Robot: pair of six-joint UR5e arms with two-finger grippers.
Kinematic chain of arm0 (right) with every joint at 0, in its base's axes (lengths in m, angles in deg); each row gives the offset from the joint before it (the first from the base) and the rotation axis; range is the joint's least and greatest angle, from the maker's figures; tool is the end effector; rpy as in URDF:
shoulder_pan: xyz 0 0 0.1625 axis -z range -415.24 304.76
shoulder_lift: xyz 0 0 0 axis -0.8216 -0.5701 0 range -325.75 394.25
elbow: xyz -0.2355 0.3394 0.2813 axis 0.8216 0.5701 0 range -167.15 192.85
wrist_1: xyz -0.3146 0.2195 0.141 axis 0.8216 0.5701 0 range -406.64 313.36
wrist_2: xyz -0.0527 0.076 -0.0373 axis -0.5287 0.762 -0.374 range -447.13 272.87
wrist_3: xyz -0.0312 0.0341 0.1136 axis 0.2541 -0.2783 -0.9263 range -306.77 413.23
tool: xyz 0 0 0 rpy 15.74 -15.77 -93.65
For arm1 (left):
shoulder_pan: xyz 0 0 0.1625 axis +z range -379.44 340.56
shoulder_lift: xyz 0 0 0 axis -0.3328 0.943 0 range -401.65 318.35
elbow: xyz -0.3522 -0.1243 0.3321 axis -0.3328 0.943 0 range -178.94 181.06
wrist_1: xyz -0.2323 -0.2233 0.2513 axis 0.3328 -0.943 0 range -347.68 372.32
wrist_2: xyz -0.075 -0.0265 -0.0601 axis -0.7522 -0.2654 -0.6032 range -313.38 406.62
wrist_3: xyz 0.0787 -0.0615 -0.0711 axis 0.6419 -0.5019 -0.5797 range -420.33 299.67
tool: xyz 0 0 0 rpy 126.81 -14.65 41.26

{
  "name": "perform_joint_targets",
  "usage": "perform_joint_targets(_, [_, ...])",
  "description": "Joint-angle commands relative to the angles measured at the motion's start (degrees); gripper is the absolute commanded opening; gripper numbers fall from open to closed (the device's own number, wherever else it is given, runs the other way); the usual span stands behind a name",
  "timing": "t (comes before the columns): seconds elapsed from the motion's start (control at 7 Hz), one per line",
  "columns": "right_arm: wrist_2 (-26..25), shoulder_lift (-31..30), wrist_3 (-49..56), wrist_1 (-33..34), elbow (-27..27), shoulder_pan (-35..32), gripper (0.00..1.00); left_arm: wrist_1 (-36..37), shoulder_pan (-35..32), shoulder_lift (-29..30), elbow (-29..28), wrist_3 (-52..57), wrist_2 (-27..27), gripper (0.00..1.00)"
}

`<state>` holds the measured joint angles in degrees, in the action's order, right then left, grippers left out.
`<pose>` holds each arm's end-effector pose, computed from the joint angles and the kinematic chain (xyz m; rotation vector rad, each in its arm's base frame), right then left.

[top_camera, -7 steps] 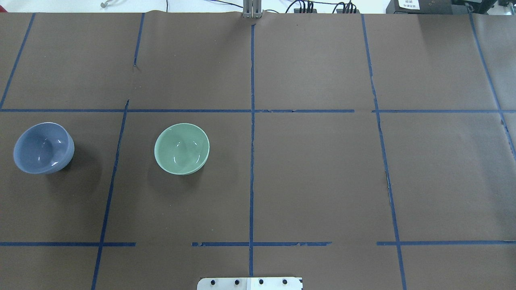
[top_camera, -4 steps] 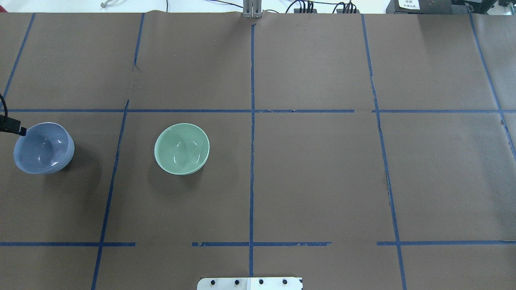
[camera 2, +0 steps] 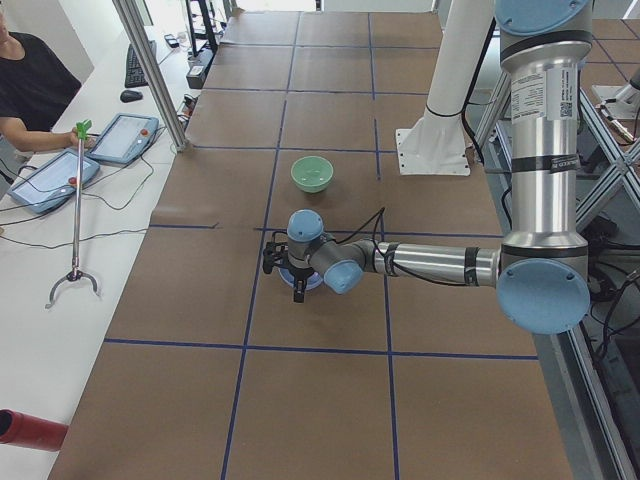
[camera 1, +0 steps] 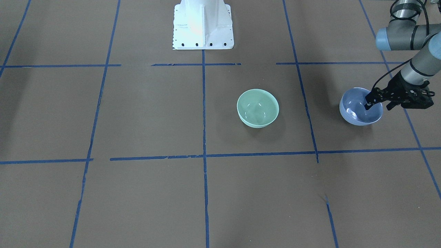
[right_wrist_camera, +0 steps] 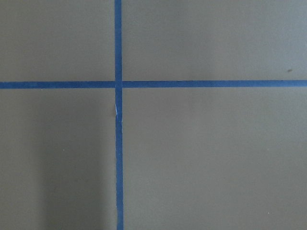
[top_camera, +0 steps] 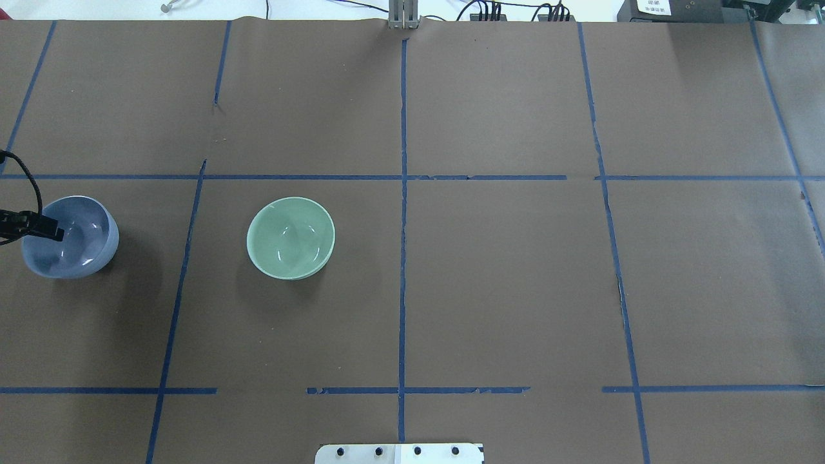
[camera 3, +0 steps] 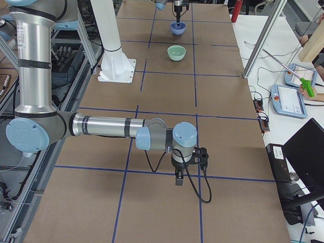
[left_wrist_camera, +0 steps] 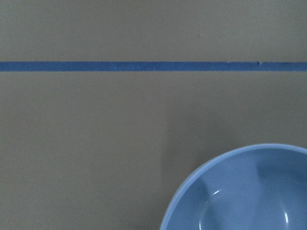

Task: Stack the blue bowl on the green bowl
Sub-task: 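Lower the left gripper onto the rim of the blue bowl and close it, then lift the blue bowl up off the table with the left gripper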

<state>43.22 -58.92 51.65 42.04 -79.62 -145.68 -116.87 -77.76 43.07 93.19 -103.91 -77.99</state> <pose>0.0574 -0.4589 0.7587 0.0033 -0.7043 0.0299 0.1977 -0.4416 0.7043 0.1261 0.8330 -0.0053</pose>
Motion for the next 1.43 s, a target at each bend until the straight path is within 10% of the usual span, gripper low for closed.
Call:
perform_joint_targets(0.0, [0.00,0.00,0.00,0.00,0.00,0.00,1.00,-1.59,0.15,-0.43,-0.11,0.86,0.15,0.06])
perform_joint_targets(0.57, [0.00,0.00,0.00,0.00,0.00,0.00,1.00,3.81,-2.65,-3.94,9.00,4.10,-4.82,0.00])
perform_joint_targets(1.29, [0.00,0.00,-0.09,0.00,0.00,0.00,1.00,47.49,-21.73,8.35,26.50,21.52,-5.92,0.00])
